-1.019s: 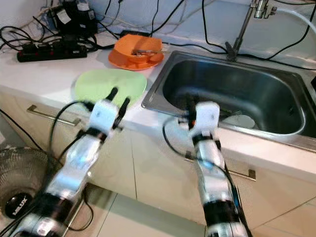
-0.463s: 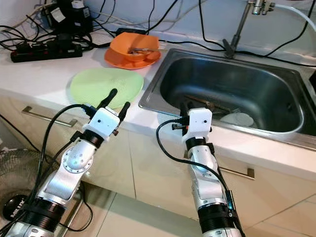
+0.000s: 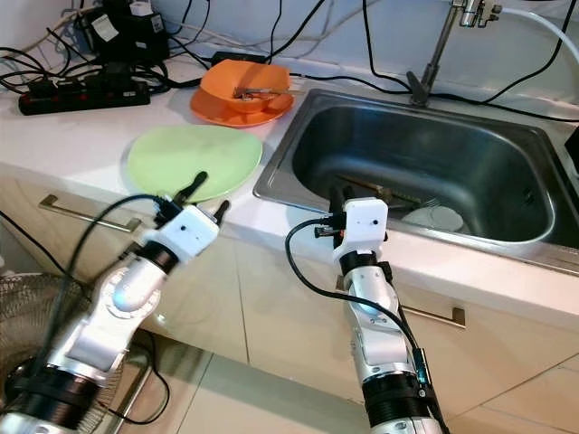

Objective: Kitchen organization

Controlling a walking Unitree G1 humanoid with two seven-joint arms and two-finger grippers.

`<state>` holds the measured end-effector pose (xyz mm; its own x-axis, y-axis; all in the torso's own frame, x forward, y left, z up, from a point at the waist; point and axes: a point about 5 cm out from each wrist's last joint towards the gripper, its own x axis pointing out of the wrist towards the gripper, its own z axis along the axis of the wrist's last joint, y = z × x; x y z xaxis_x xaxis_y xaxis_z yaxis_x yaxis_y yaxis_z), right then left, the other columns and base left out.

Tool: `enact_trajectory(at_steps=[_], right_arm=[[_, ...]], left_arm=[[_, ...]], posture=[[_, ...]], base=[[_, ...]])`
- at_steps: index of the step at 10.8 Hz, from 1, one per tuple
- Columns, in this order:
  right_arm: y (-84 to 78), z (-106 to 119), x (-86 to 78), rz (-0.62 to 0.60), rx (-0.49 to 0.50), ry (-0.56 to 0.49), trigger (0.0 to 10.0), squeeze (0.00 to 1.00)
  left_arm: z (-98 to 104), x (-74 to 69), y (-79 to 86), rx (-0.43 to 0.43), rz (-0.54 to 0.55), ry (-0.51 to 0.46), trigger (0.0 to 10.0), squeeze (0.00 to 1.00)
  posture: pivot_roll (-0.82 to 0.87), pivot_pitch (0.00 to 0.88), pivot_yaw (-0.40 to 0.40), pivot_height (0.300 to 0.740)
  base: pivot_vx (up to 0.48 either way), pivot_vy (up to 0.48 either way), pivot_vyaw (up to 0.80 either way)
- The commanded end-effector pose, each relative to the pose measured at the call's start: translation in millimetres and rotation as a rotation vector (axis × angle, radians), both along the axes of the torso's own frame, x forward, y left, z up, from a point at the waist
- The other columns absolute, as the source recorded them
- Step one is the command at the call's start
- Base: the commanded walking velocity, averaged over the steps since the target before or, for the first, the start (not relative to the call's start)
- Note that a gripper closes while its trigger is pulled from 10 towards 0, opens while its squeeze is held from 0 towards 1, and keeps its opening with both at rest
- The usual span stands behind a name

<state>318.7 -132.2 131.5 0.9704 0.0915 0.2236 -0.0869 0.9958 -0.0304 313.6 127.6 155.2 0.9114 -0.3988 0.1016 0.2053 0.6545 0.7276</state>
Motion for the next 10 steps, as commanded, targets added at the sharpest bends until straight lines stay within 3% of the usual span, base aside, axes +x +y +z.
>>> enact_trajectory(at_steps=[1, 5, 10], right_arm=[[0.6, -2.4, 0.8, 0.0, -0.008, 0.022, 10.0, 0.0], [-0.5, -2.3, 2.4, 0.0, 0.003, 0.032, 10.0, 0.0], [-0.8, -2.9, 4.3, -0.004, 0.016, 0.048, 10.0, 0.0]], left_arm=[[4.6, 0.1, 0.0, 0.068, -0.011, 0.001, 10.0, 0.0], [29.2, 9.0, 14.4, 0.335, 0.01, 0.004, 10.0, 0.0], [16.0, 5.1, 7.6, 0.389, -0.032, 0.079, 10.0, 0.0]], posture=[[0.18, 0.022, 0.002, 0.74], [0.18, 0.026, 0.001, 0.74], [0.18, 0.04, -0.004, 0.74]], base=[[0.0, 0.0, 0.0], [0.0, 0.0, 0.0], [0.0, 0.0, 0.0]])
